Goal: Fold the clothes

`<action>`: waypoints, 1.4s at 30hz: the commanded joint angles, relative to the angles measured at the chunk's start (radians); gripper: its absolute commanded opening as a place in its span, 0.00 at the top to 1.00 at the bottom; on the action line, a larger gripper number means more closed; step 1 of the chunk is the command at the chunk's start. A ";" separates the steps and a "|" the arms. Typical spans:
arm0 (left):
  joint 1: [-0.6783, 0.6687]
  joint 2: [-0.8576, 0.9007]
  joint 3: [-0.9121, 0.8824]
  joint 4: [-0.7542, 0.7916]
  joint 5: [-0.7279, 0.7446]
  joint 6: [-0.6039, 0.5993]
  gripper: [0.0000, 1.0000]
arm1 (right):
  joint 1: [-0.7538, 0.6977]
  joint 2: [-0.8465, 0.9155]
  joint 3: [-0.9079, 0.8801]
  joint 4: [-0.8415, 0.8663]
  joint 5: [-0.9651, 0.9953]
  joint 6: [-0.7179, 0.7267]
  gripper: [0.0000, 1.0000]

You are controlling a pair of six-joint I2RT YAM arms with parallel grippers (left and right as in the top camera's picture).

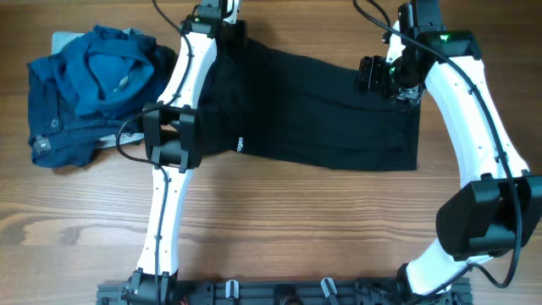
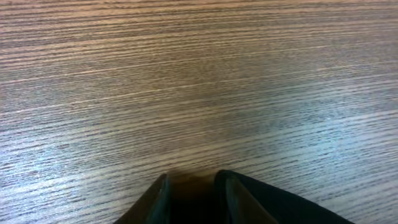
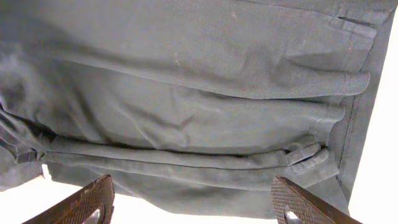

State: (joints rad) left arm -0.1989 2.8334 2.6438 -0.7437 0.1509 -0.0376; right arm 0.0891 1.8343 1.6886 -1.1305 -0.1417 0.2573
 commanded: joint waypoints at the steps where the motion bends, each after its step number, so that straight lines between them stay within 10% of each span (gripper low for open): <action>1: 0.000 0.033 0.006 -0.015 -0.016 0.007 0.96 | 0.003 -0.012 0.015 -0.003 -0.015 0.006 0.19; 13: -0.005 -0.304 0.007 -0.137 -0.100 0.004 0.96 | 0.003 -0.012 0.015 0.011 -0.014 -0.021 0.18; 27: -0.064 -0.352 0.007 -0.810 -0.101 0.003 0.96 | -0.054 0.092 0.015 0.247 0.122 0.008 0.12; 42: -0.063 -0.350 0.007 -0.843 -0.217 -0.162 0.96 | -0.161 0.435 0.015 0.506 0.056 0.083 0.30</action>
State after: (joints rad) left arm -0.2665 2.4962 2.6453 -1.5906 -0.0540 -0.1822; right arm -0.0746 2.2337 1.6901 -0.6418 -0.0711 0.3046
